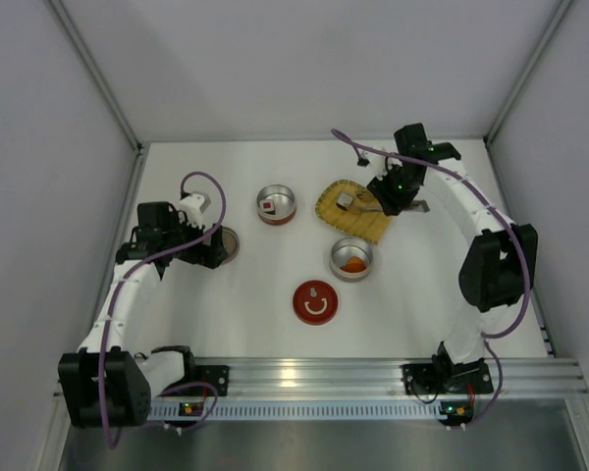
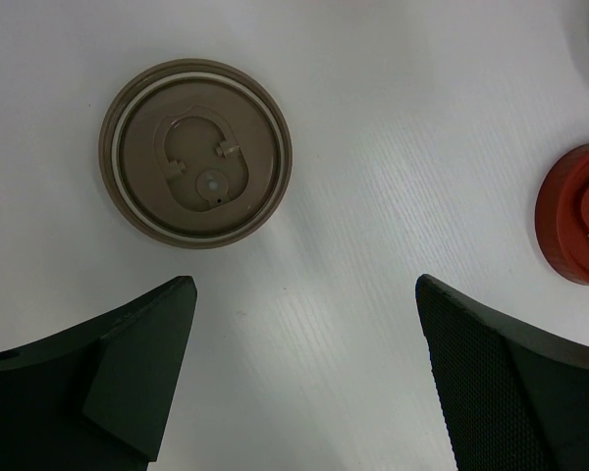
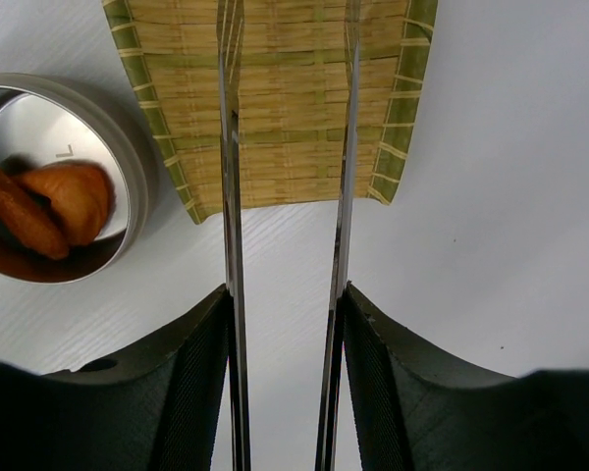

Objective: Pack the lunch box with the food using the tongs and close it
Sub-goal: Pick up the fake food from the plate.

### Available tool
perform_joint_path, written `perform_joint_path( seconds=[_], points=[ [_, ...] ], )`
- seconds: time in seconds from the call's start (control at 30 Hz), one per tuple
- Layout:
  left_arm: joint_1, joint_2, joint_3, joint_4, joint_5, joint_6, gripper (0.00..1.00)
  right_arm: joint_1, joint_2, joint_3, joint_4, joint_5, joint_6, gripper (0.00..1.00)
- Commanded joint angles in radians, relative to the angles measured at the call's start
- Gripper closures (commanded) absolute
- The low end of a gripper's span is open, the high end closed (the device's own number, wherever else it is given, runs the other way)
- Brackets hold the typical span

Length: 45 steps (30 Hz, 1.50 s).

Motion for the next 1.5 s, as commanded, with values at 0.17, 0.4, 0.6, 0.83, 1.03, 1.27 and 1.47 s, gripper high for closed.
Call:
perform_joint_path(
  seconds=[0.17,0.4,0.6,0.83,1.03,1.27,1.47],
  points=[
    [0.001,0.011,0.016,0.026,0.024,0.013,0.02,0.028,0.056,0.081,0.080,0.027,-0.017,0.54],
    [-0.001,0.019,0.017,0.032,0.024,0.011,0.02,0.042,0.097,0.124,0.087,0.027,-0.012,0.53],
    [0.001,0.023,0.016,0.036,0.025,0.010,0.02,0.065,0.122,0.153,0.085,0.023,-0.004,0.53],
    [-0.001,0.023,0.016,0.036,0.025,0.010,0.01,0.082,0.128,0.160,0.084,0.032,-0.001,0.54],
    [-0.001,0.022,0.013,0.035,0.024,0.008,0.01,0.082,0.131,0.160,0.079,0.044,0.000,0.57],
    [0.001,0.019,0.013,0.035,0.024,0.007,0.02,0.082,0.128,0.153,0.071,0.055,-0.003,0.60],
    [0.001,0.017,0.011,0.033,0.024,0.008,0.02,0.083,0.127,0.149,0.065,0.062,-0.004,0.56]
  ],
)
